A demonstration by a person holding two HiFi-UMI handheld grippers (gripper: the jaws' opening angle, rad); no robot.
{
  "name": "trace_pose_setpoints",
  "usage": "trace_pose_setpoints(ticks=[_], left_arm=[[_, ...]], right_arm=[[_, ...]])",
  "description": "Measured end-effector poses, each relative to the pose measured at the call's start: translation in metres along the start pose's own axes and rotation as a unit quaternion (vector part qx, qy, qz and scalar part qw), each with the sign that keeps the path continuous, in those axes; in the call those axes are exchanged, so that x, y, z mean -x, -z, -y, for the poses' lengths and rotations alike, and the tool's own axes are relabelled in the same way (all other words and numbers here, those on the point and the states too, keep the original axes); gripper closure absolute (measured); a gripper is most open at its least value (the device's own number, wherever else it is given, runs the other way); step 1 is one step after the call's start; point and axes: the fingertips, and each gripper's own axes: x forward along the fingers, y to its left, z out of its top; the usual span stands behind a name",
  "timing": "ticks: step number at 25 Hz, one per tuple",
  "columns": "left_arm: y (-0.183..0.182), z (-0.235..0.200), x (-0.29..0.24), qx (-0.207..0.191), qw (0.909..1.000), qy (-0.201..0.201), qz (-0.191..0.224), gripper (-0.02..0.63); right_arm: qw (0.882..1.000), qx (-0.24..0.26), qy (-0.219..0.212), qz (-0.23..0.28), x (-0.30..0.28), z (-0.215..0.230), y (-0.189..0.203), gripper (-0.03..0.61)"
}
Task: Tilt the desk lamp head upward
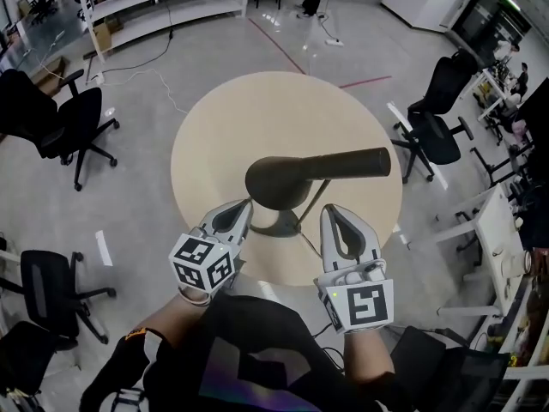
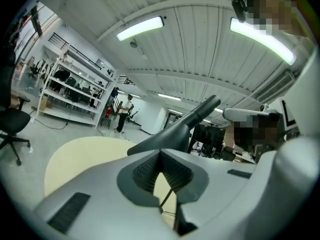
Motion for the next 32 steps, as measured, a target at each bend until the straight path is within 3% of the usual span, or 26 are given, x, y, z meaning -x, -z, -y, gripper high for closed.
trace_pose_setpoints(ticks=[10, 16, 23, 27, 32], left_arm=[[-0.005, -0.057, -0.012, 0.115, 0.9921, 0.049, -0.002, 0.566], [-0.001, -0.082, -0.023, 0.209, 0.9742, 0.086, 0.003, 0.566], [0.013, -0.087, -0.037, 0.298, 0.9409, 0.157, -0.029, 0.563], [0.017, -0.089, -0.036, 0.326, 0.9262, 0.186, -0.031, 0.555], [0.018, -0.093, -0.040, 0.342, 0.9178, 0.200, -0.031, 0.534]], right_arm=[[0.995, 0.088, 0.049, 0.003, -0.037, 0.026, -0.086, 0.565], [0.987, 0.127, 0.096, -0.024, -0.063, 0.063, -0.110, 0.565], [0.986, 0.087, 0.126, -0.068, -0.081, 0.102, -0.099, 0.565], [0.986, 0.073, 0.124, -0.089, -0.086, 0.107, -0.086, 0.565], [0.984, 0.070, 0.126, -0.108, -0.090, 0.112, -0.074, 0.565]])
